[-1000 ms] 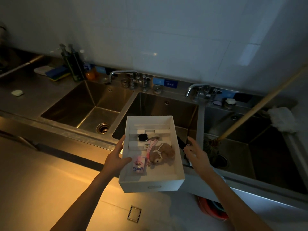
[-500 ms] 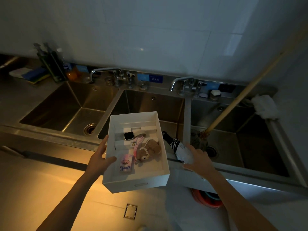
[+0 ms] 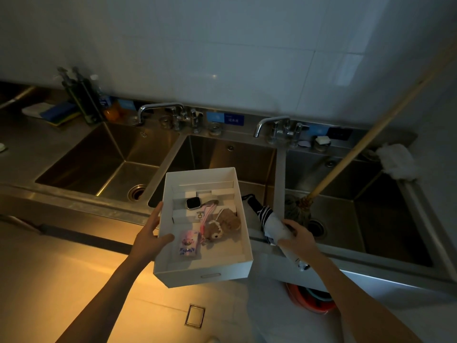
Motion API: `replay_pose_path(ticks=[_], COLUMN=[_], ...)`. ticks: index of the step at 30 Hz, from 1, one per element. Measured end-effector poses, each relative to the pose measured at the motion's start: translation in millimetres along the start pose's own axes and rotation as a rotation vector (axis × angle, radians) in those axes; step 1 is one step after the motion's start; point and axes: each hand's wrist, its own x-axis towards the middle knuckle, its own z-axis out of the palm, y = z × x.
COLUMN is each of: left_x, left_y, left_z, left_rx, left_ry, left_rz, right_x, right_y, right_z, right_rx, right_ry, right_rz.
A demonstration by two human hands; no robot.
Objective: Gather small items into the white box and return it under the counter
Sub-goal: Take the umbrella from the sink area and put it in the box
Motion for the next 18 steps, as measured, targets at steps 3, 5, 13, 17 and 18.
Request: replay_pose_path(ticks=[3,5,13,17,18], left_x=[0.8,2.4,6.9,5.0,4.2], left_y=[-0.6,-1.2,-1.7,-3.5,-3.9], left_z=[-0.4,-0.5,-1.0,-1.4,-1.8], left_rx=[-0.01,-0.016,-0.042,-0.051,-0.056], left_ry=[-0.005,-0.003,-0.029,-0.046,-0.05], left_rz=[-0.005,0.0,0.017,0.017,0.016], right_x=[-6.5,-11.4,-24.3,-28.7,-29.3], right_y=[0.6,-4.7,-79.3,-122.1,-132.3], right_z=[-2.7,-8.3,-37.0,-35.2,-32.4], right_rx=[0.299,0.423,0.57,0.556,0.554], right_ry=[0.096,0.147,0.181,0.169,0.154], right_rz=[0.101,0.13,-0.108,-0.242,-0.266])
